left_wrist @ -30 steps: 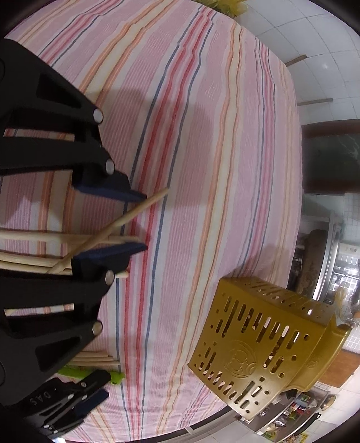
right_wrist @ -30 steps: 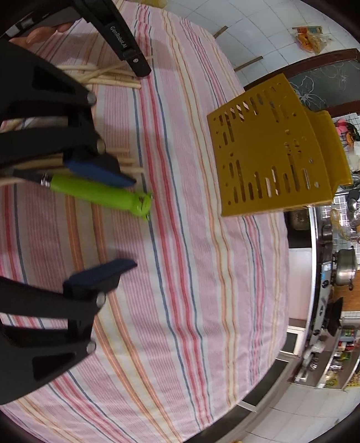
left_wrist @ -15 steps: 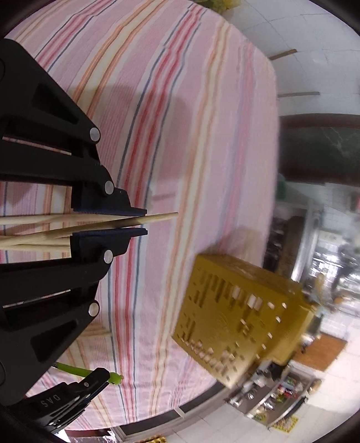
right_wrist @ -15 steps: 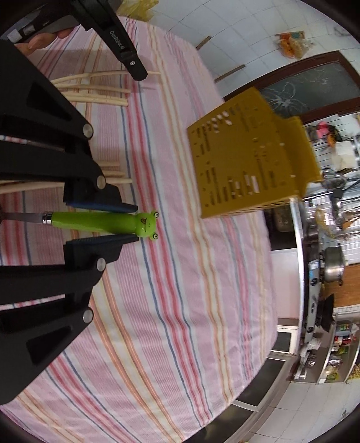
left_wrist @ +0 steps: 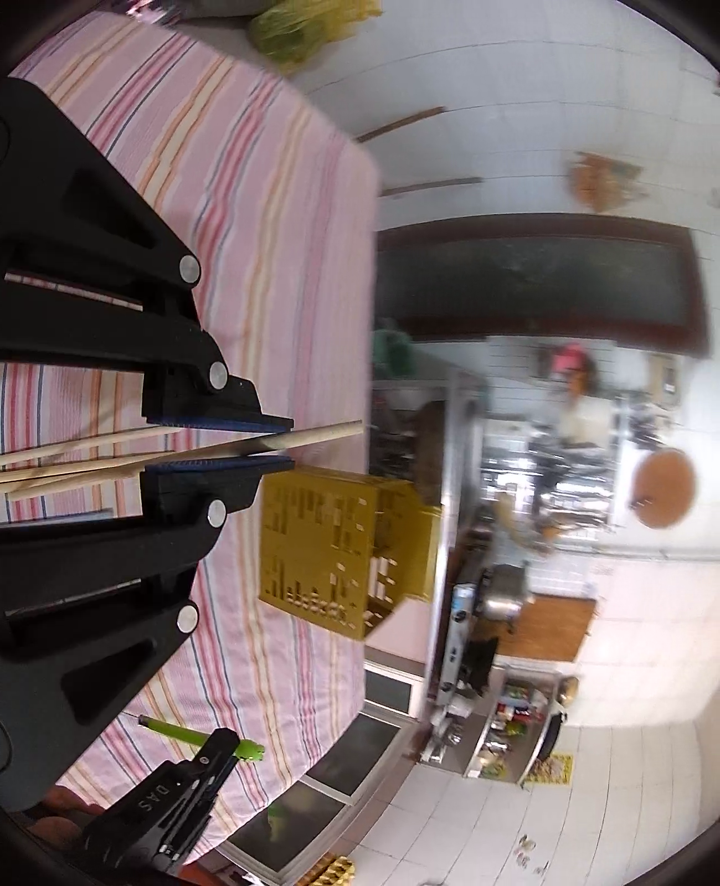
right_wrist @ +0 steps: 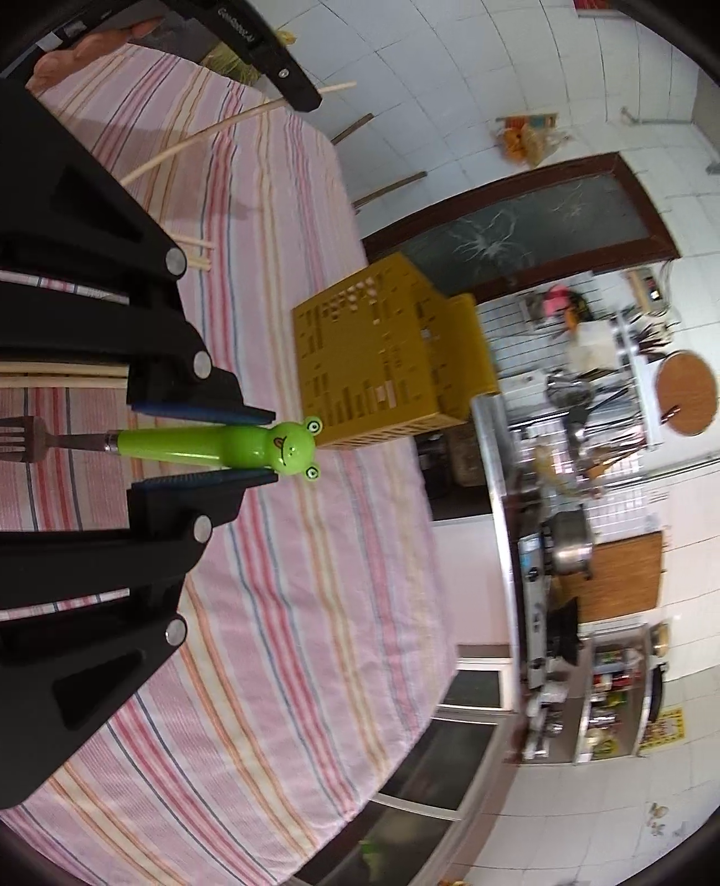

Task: Organize utensils
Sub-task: 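Lift the chopstick with the left tool while the right tool carries the fork toward the yellow caddy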

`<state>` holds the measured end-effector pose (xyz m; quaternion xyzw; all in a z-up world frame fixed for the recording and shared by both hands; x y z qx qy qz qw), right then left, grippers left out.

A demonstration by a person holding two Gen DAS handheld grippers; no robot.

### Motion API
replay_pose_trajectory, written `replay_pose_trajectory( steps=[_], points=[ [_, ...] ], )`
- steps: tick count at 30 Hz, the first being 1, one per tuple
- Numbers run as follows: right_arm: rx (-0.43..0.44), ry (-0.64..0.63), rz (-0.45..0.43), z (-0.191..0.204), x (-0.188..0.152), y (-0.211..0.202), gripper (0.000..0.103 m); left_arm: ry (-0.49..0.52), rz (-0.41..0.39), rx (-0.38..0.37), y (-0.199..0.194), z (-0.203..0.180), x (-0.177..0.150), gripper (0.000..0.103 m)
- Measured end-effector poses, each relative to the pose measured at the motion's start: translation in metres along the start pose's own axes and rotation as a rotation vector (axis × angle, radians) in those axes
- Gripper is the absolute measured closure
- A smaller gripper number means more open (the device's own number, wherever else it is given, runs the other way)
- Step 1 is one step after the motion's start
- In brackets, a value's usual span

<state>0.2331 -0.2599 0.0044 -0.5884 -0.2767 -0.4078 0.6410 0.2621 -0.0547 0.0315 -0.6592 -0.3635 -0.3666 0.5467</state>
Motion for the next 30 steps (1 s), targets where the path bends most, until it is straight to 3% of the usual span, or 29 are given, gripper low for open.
replay_pose_trajectory(
  steps=[5, 7, 15, 20, 25, 27, 28, 29, 30],
  points=[
    [-0.016, -0.045, -0.079, 0.004, 0.008, -0.017, 0.087, 0.045, -0.076, 0.012, -0.024, -0.010, 0.010, 0.098],
    [-0.014, -0.049, -0.102, 0.005, 0.010, -0.022, 0.087, 0.043, -0.082, 0.014, -0.029, -0.009, 0.011, 0.103],
    [0.000, -0.076, -0.161, 0.010, 0.021, -0.038, 0.087, 0.033, -0.100, 0.032, -0.034, -0.002, 0.014, 0.103],
    [-0.001, -0.096, -0.155, 0.013, 0.024, -0.039, 0.087, -0.021, -0.048, 0.016, -0.020, 0.012, 0.013, 0.103],
    [-0.017, -0.101, -0.132, 0.011, 0.023, -0.032, 0.087, -0.069, 0.061, 0.043, 0.014, 0.035, 0.003, 0.103],
    [-0.028, -0.099, -0.123, 0.008, 0.024, -0.029, 0.087, -0.084, 0.096, 0.043, 0.026, 0.040, -0.004, 0.097],
    [-0.032, -0.098, -0.117, 0.006, 0.024, -0.026, 0.087, -0.090, 0.130, 0.046, 0.036, 0.042, -0.011, 0.081],
    [-0.036, -0.094, -0.108, 0.003, 0.024, -0.023, 0.087, -0.097, 0.171, 0.051, 0.047, 0.044, -0.018, 0.057],
    [-0.037, -0.092, -0.101, 0.001, 0.024, -0.020, 0.087, -0.107, 0.197, 0.055, 0.056, 0.046, -0.025, 0.048]
  ],
)
Point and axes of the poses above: each gripper's, at about its wrist camera, not at the fingertips, and y roughly the way its jaws point, z to its left, x to its top, the point moved 9 cm from there along y, roughly the way its jaws point, and after that the axes turned 5 degrees about -y, right-handed, at the moved point
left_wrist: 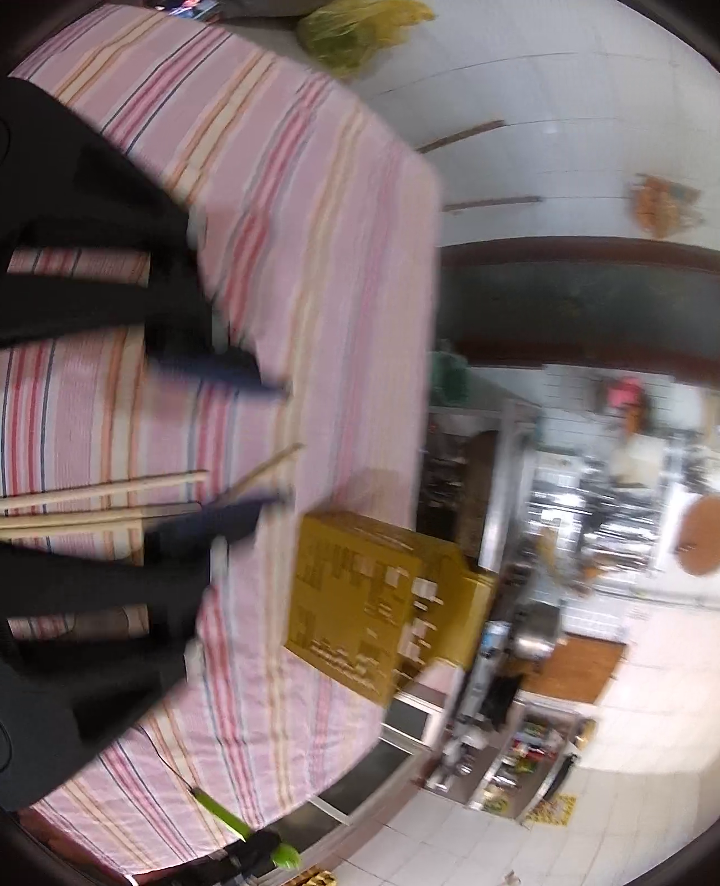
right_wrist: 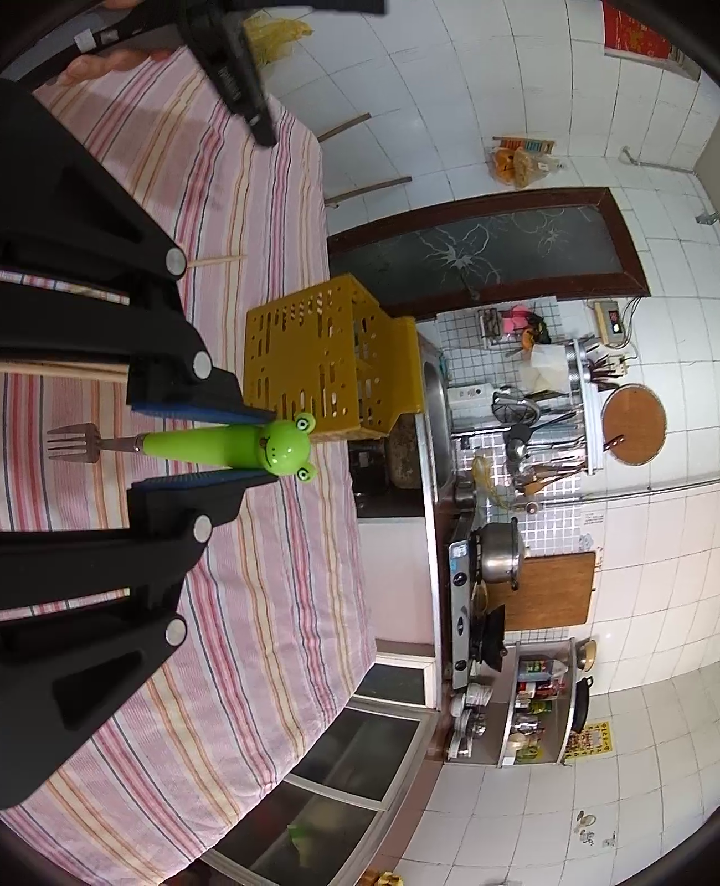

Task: Organize utensils
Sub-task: 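Lift the chopstick with the left tool while the right tool carries the fork toward the yellow caddy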

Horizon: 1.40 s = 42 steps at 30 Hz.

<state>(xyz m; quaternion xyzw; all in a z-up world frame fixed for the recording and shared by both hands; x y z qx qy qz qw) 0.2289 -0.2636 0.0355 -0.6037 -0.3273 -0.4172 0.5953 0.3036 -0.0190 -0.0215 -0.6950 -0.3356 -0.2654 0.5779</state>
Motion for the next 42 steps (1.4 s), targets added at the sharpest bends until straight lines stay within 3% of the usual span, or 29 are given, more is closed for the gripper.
replay_pose_trajectory(
  steps=[1, 6, 11, 16, 20, 26, 32, 38, 42],
  points=[
    [0.000, 0.002, 0.007, -0.001, 0.000, 0.003, 0.087, -0.008, 0.011, 0.005, 0.008, 0.003, -0.003, 0.042],
    [-0.010, -0.004, 0.028, -0.001, -0.002, 0.013, 0.087, -0.062, 0.152, 0.041, 0.066, 0.011, -0.011, 0.042],
    [-0.029, 0.004, 0.060, 0.000, -0.001, 0.024, 0.087, -0.050, 0.237, 0.091, 0.107, 0.001, -0.014, 0.045],
    [-0.026, 0.010, 0.086, -0.001, 0.002, 0.033, 0.087, -0.005, 0.285, 0.116, 0.136, -0.013, -0.020, 0.059],
    [-0.025, 0.009, 0.090, -0.001, 0.001, 0.036, 0.087, -0.005, 0.349, 0.128, 0.157, -0.012, -0.028, 0.083],
    [-0.014, 0.015, 0.086, 0.002, 0.004, 0.036, 0.087, -0.008, 0.303, 0.100, 0.156, -0.013, -0.023, 0.098],
    [-0.009, 0.018, 0.056, 0.003, 0.014, 0.033, 0.087, -0.016, 0.192, 0.031, 0.121, -0.020, -0.001, 0.099],
    [0.002, 0.020, 0.017, 0.007, 0.029, 0.026, 0.087, 0.039, -0.023, -0.065, 0.047, -0.042, 0.038, 0.099],
    [0.007, 0.021, -0.010, 0.010, 0.038, 0.021, 0.087, 0.074, -0.162, -0.089, -0.003, -0.054, 0.058, 0.099]
  ],
)
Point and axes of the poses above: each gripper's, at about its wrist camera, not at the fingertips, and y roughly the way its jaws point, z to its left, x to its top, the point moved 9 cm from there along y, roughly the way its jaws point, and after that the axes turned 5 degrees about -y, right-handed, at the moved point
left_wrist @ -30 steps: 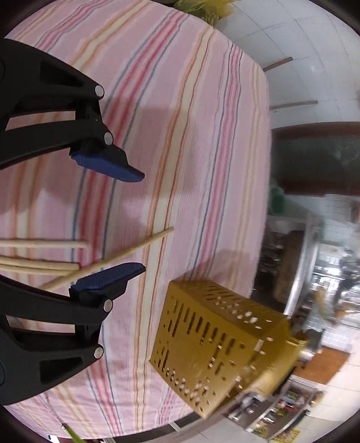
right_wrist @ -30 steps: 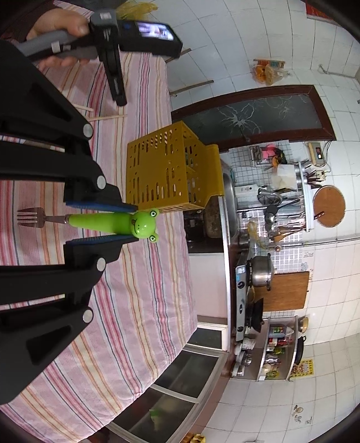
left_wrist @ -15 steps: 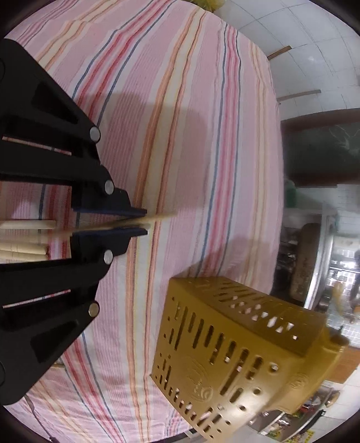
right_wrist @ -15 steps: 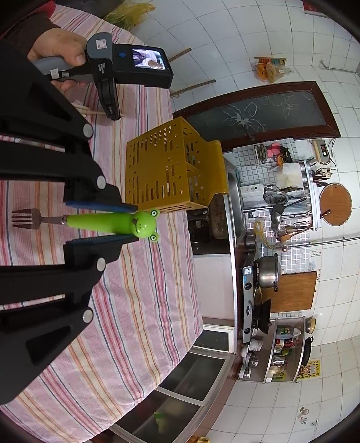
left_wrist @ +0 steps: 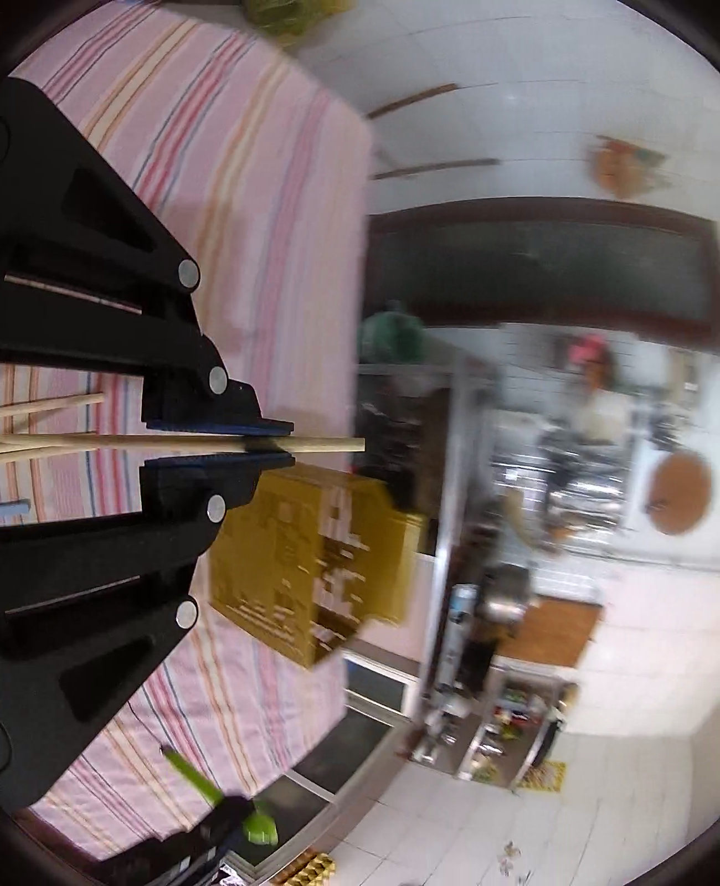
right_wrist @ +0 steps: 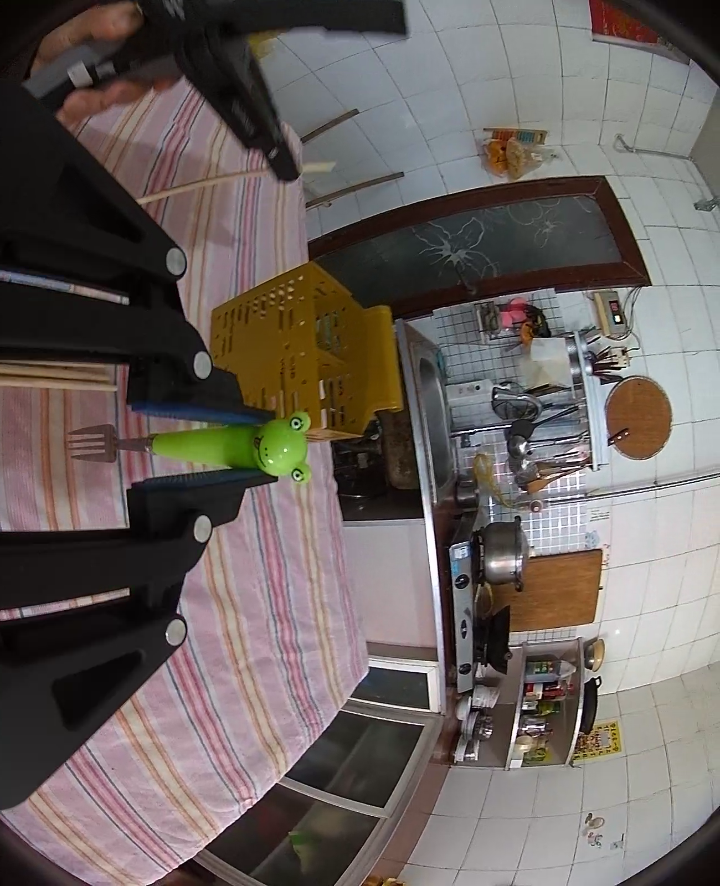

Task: Organize utensils
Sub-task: 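Lift the chopstick with the left tool while the right tool carries the fork toward the yellow caddy, then lower the chopstick into the caddy and open the left tool while the right tool drops the fork in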

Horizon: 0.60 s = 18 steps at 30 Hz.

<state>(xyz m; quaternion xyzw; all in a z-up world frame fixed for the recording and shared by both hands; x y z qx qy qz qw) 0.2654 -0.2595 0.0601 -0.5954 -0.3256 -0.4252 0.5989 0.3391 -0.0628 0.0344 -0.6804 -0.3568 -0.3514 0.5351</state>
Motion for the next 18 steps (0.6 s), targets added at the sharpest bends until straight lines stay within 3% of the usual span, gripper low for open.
replay_pose_trajectory(
  steps=[10, 18],
  points=[
    [0.021, 0.017, -0.064, 0.001, 0.028, -0.009, 0.087, 0.071, -0.147, -0.045, -0.059, -0.030, 0.040, 0.099],
    [0.044, 0.056, -0.186, 0.000, 0.108, -0.008, 0.087, 0.051, -0.274, -0.093, -0.078, -0.054, 0.117, 0.099]
  ],
)
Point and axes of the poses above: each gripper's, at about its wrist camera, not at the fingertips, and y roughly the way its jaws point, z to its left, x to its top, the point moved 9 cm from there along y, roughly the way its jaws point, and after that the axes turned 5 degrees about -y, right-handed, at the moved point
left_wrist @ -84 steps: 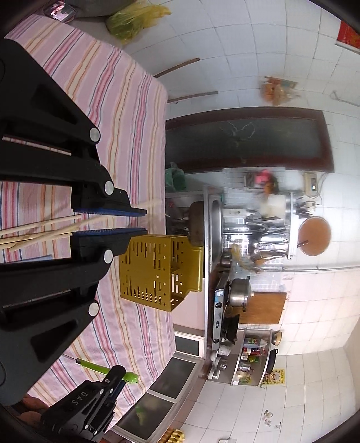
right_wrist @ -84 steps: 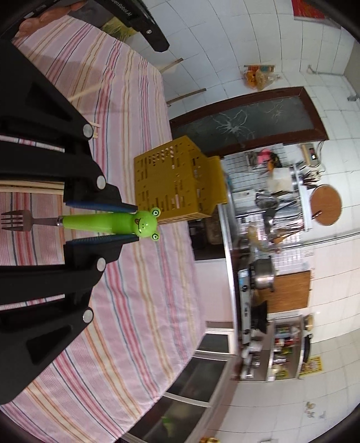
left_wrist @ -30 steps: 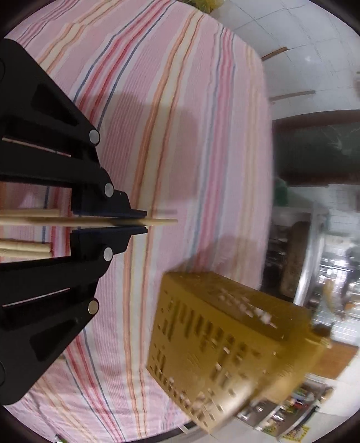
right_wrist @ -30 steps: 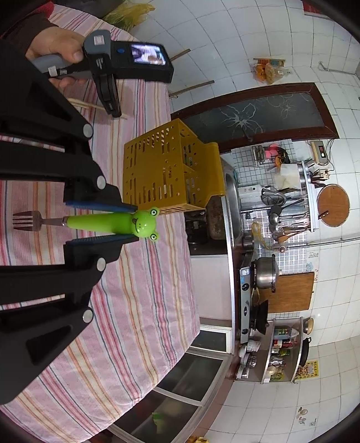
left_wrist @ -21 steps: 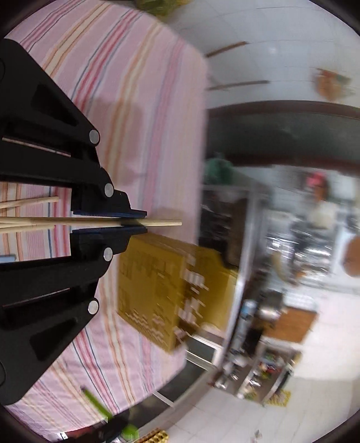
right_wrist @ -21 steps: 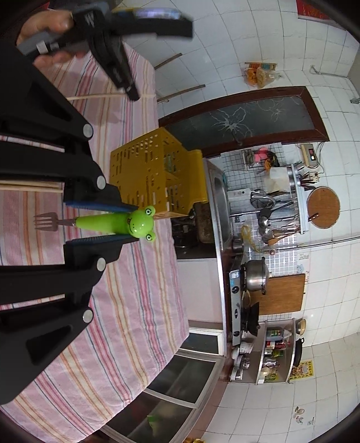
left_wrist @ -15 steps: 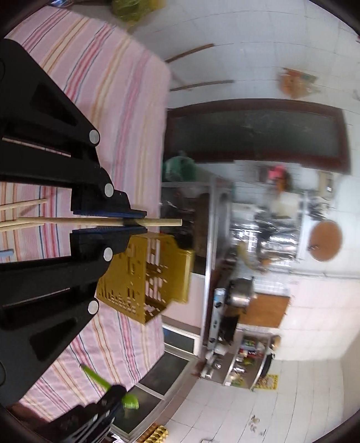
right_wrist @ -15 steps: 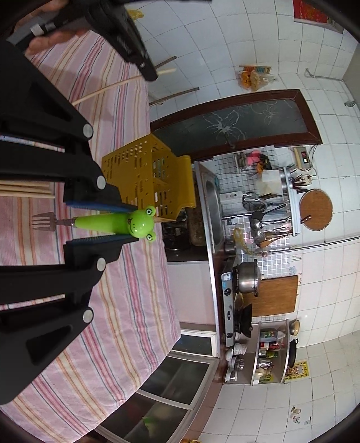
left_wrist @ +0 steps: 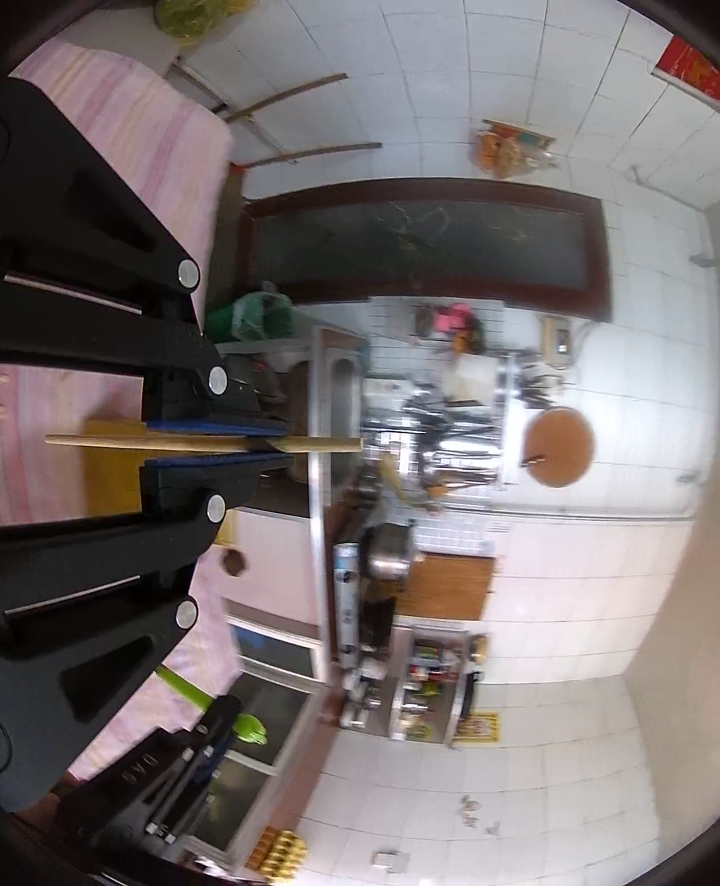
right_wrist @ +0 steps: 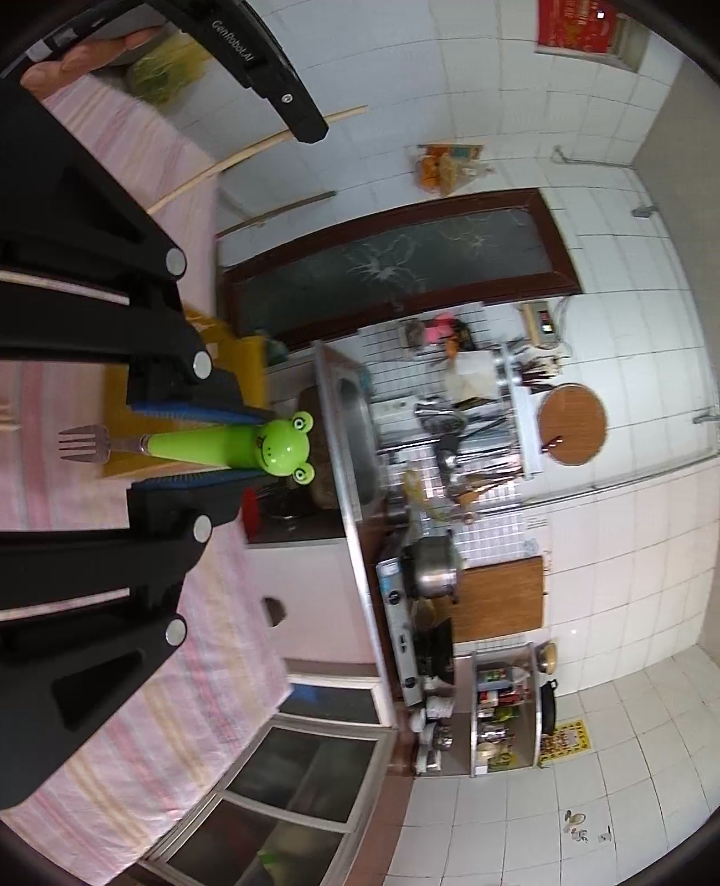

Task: Organize utensils
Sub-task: 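Lower the chopstick into the caddy and open the left tool while the right tool drops the fork in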

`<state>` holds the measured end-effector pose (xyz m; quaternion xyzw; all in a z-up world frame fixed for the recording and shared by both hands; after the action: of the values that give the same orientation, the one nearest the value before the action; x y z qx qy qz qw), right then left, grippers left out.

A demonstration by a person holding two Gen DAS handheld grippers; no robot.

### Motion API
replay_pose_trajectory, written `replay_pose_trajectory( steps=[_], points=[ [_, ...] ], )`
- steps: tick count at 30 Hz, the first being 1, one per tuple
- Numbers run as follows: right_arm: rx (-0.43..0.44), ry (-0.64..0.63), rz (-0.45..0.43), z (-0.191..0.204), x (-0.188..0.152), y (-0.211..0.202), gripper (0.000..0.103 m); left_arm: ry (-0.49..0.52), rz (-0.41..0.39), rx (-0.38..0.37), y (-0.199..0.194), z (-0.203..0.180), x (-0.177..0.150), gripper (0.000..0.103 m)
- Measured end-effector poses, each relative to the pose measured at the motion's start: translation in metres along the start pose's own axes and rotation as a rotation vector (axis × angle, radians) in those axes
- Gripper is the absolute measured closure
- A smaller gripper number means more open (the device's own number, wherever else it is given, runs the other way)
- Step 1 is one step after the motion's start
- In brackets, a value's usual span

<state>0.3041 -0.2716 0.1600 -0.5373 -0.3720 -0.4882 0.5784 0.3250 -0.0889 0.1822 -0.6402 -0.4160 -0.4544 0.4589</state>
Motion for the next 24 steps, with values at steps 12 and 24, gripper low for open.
replay_pose_trajectory(
  steps=[12, 24],
  points=[
    [-0.012, -0.009, -0.061, 0.013, 0.044, 0.085, 0.087, -0.029, -0.056, -0.018, 0.118, -0.019, 0.034, 0.099],
    [-0.003, -0.043, 0.147, 0.012, -0.033, 0.140, 0.058, -0.043, 0.121, 0.092, 0.172, 0.032, -0.056, 0.068]
  ],
)
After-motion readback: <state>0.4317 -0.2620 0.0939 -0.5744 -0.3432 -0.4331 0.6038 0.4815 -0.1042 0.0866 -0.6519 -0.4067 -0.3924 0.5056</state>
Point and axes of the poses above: each gripper's, at about its wrist camera, not at the fingertips, and y roughly the way its jaws point, z to its left, x to its top, the point moved 9 cm from there along y, roughly the way its jaws point, and after that the axes turned 5 degrees about -y, right-handed, at the moved point
